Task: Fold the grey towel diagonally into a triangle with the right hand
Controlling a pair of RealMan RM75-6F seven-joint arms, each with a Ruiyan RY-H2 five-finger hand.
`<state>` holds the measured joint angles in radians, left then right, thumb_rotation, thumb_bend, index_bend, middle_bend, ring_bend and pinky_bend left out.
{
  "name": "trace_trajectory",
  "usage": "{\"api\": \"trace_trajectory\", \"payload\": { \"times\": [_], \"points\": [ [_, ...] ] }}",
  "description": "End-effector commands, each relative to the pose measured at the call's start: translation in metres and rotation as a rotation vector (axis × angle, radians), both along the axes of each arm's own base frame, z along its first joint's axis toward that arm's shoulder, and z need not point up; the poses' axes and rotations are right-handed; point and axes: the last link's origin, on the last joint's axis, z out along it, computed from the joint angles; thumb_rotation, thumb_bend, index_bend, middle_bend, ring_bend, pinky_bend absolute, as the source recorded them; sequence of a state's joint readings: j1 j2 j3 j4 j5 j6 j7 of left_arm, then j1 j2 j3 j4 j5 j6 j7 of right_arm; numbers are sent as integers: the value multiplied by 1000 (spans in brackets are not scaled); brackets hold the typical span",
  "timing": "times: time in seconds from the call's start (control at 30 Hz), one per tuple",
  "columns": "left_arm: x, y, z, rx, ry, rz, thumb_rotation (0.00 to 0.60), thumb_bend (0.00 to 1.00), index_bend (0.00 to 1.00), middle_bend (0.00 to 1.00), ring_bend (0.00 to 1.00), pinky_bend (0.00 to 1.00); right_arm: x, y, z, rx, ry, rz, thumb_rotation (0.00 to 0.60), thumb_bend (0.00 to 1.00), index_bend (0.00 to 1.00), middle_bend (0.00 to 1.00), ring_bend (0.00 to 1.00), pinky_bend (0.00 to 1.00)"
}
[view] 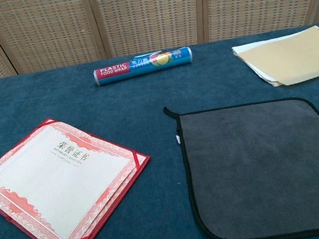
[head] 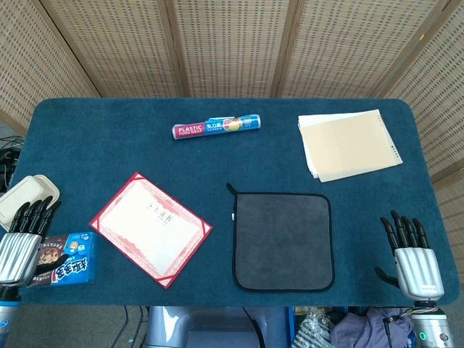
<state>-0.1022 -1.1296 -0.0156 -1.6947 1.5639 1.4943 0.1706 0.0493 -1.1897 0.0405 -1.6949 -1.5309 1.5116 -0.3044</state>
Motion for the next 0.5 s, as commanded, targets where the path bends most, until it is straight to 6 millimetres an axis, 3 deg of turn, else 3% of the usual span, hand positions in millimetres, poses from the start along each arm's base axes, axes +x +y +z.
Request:
{"api": "trace_trajectory", "payload": {
  "times": [0.03, 0.5],
  "points": [
    [0, 0, 0, 0, -1, -1, 600, 117, 0, 0, 0, 0, 0, 0, 0, 0, 1, 0, 600, 37, 0, 0, 0, 0],
    [0, 0, 1, 7, -7, -1, 600, 117, 0, 0, 0, 0, 2, 1, 0, 2, -1, 6, 600, 36, 0, 0, 0, 0]
  ]
}}
